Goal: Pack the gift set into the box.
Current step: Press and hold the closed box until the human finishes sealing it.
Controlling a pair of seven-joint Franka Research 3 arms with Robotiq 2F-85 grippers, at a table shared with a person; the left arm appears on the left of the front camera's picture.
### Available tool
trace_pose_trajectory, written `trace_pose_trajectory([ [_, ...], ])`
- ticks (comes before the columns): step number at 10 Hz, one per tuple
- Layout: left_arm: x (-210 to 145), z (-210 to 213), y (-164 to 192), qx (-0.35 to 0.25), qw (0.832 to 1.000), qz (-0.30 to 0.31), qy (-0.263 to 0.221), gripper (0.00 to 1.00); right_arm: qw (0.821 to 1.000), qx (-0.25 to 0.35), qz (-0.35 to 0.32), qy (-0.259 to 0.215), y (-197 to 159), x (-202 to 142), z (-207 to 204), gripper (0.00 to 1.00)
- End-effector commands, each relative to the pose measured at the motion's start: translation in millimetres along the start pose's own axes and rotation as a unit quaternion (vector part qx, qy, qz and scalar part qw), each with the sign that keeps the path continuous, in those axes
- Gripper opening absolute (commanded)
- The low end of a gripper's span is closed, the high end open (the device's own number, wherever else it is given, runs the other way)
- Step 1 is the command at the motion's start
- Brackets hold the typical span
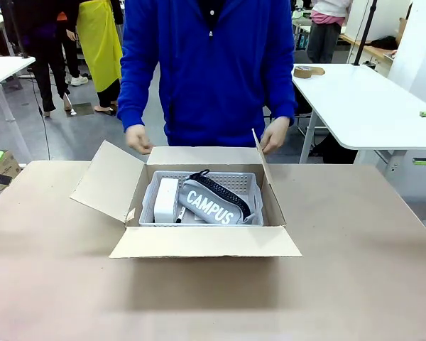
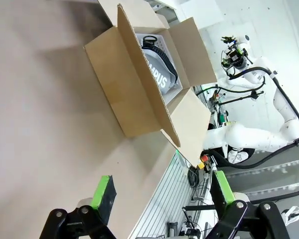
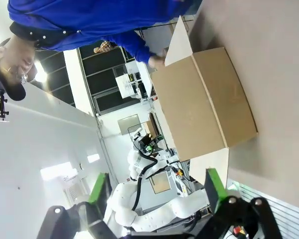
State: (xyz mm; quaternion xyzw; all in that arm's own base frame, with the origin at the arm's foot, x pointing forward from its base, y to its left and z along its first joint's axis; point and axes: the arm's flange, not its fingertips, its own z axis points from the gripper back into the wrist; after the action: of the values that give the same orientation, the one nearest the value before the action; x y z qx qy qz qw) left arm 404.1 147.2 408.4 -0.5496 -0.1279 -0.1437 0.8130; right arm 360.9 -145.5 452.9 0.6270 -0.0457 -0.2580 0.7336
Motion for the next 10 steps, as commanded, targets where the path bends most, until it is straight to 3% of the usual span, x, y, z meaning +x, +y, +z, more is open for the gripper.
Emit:
trace_pose_trajectory([
  [1,-3.1,0.1,-2.2,0.004,1.0,-0.003,0.003,1.0,1.0,0.001,0.001,0.001,0.9,-0.8,-0.9,1.0],
  [10,-3.1,0.1,-2.2,0.004,1.0,-0.003,0.003,1.0,1.0,0.001,0.001,0.001,0.9,-0.8,-0.9,1.0],
])
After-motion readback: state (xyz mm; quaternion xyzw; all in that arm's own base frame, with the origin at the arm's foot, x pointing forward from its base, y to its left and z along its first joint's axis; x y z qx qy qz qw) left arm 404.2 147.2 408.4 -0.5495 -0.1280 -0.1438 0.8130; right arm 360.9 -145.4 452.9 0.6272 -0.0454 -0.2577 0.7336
